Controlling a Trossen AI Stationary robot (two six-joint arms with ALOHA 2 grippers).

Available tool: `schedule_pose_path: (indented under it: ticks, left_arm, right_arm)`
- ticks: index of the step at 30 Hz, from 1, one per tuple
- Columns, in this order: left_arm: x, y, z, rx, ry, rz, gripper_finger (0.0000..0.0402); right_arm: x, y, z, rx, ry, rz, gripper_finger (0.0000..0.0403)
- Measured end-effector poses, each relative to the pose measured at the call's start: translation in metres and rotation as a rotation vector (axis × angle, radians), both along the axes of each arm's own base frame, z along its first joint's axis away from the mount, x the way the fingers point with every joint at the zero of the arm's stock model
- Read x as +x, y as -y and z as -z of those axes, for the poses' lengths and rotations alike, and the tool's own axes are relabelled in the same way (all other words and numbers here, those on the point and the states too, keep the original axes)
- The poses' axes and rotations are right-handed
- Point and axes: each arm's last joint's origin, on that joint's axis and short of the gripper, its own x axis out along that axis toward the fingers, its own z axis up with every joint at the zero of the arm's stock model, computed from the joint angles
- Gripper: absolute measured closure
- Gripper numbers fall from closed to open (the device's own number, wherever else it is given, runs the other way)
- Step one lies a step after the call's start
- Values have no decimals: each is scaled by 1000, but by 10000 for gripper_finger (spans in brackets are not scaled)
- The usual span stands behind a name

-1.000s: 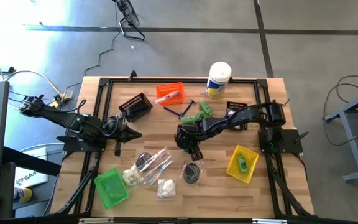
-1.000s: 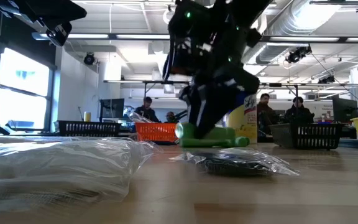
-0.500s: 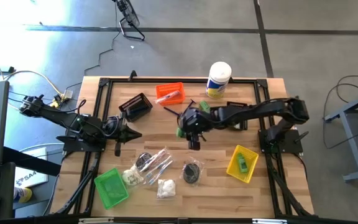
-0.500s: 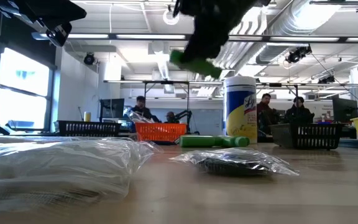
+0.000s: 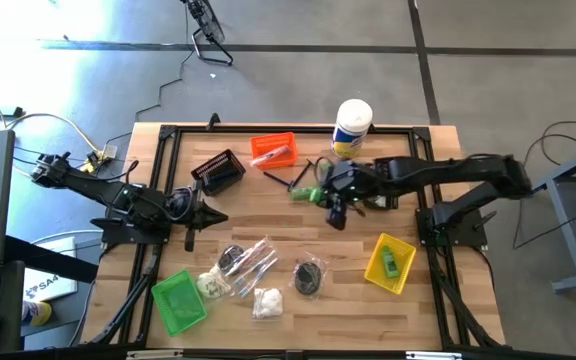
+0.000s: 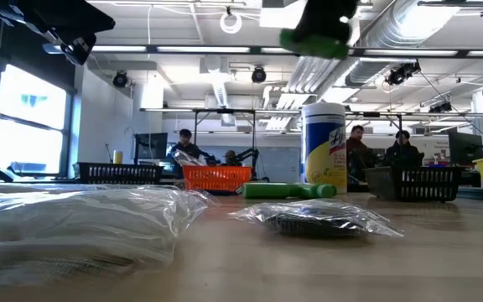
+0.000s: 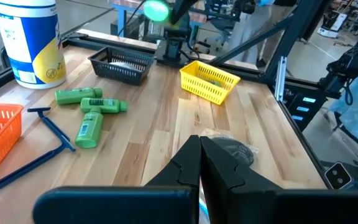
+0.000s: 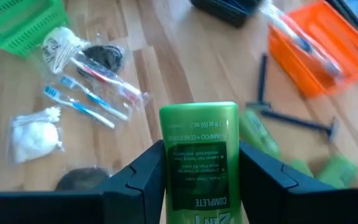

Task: Pick & Place Travel size toiletries
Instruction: Put the green shampoo bottle into the yellow bin

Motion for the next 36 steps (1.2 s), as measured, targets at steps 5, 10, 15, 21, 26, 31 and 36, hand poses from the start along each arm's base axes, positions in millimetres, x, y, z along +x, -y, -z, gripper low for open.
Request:
schedule_pose_path:
  ticks: [5, 10, 15, 21, 26, 31, 36]
  left_arm:
    - [0, 0, 1, 4, -12, 0, 402]
    - [0, 0, 1, 5, -13, 0, 402]
    - [0, 0, 1, 6, -15, 0, 402]
    - [0, 0, 2, 6, -17, -1, 402]
    - [0, 0, 2, 6, -16, -1, 402]
    - [0, 0, 2, 6, -16, -1, 402]
    - [0, 0, 2, 6, -16, -1, 402]
  right_arm:
    - [-29, -2, -9, 73, -82, 94, 251]
    - [-55, -12, -12, 110, -177, 180, 251]
    - [-71, -23, -7, 157, -271, 252, 251]
    - [-79, -43, 13, 179, -320, 331, 253]
    - [-87, -59, 39, 206, -350, 447, 253]
    - [-96, -77, 66, 259, -354, 555, 254]
    - [-106, -92, 88, 327, -326, 669, 255]
